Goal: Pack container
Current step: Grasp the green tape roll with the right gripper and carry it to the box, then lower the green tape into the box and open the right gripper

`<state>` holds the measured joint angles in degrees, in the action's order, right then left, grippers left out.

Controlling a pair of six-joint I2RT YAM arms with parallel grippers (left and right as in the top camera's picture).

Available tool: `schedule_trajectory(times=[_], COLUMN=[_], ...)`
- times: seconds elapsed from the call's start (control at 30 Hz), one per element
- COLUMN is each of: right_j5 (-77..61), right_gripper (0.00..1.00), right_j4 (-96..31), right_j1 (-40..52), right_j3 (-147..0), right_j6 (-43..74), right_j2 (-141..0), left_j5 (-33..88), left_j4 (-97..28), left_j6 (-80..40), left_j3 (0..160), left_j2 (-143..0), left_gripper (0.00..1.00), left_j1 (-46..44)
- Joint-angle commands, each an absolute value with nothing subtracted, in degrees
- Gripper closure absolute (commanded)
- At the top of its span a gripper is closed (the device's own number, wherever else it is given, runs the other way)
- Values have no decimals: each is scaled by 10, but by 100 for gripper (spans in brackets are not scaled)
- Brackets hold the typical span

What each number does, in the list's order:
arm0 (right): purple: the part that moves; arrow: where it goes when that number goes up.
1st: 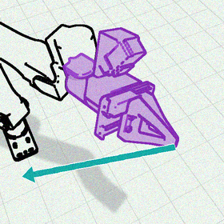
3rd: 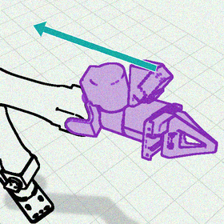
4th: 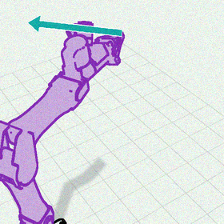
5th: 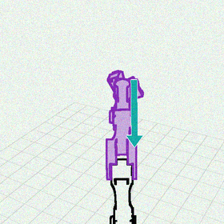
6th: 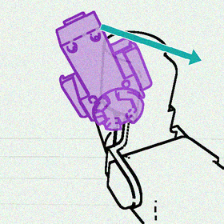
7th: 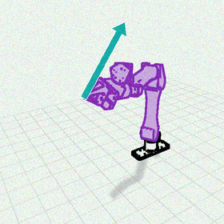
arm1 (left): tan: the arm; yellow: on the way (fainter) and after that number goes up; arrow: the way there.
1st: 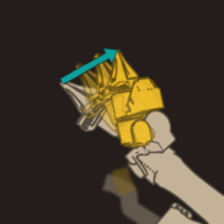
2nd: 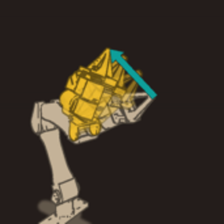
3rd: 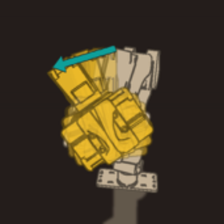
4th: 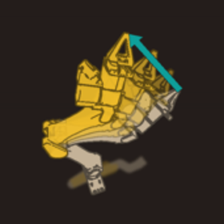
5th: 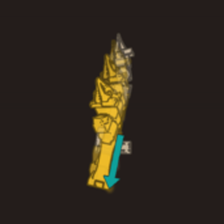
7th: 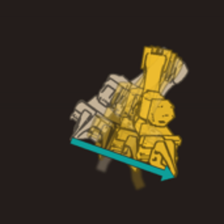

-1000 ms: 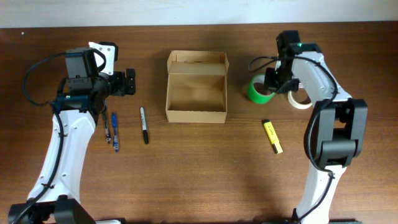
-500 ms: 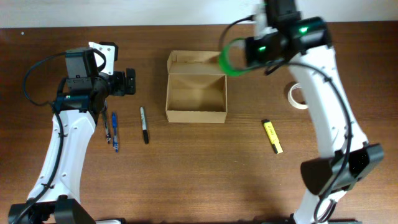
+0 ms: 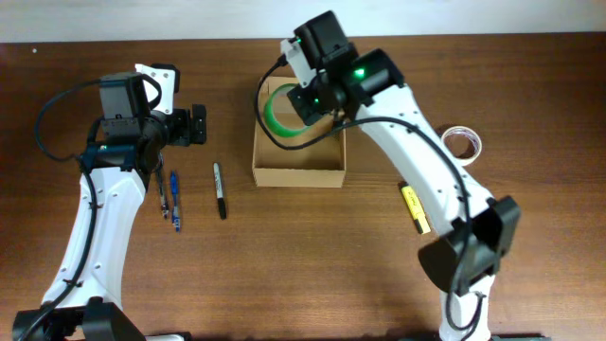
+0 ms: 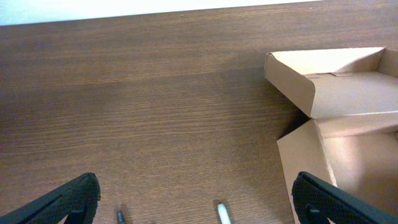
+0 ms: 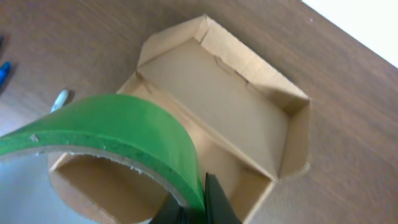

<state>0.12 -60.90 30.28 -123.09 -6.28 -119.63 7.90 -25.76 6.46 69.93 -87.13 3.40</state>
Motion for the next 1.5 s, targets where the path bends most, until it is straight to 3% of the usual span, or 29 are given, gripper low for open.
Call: schedule_trajectory(times=[0.0,1.0,1.13,1.47], right_j5=[13,-29,-30,-30], right_gripper=[96,96,80,88], right_j4=[-598,-578,-580,-620], right_j1=[302,322,323,323], right_j3=[-1231,-1231,-1231,-1237], right_j6=[-73,-55,-55,-55], right_j2=[-1233,-1374,-1374,-1322], left_j5=[77,77,77,77], left_j4=[-258,-258,-258,-258], left_j6=[74,74,74,74], left_j3=[708,708,708,708], left_j2=[-874,-874,-874,-874], left_gripper=[1,1,1,1], left_j1=[35,35,35,35])
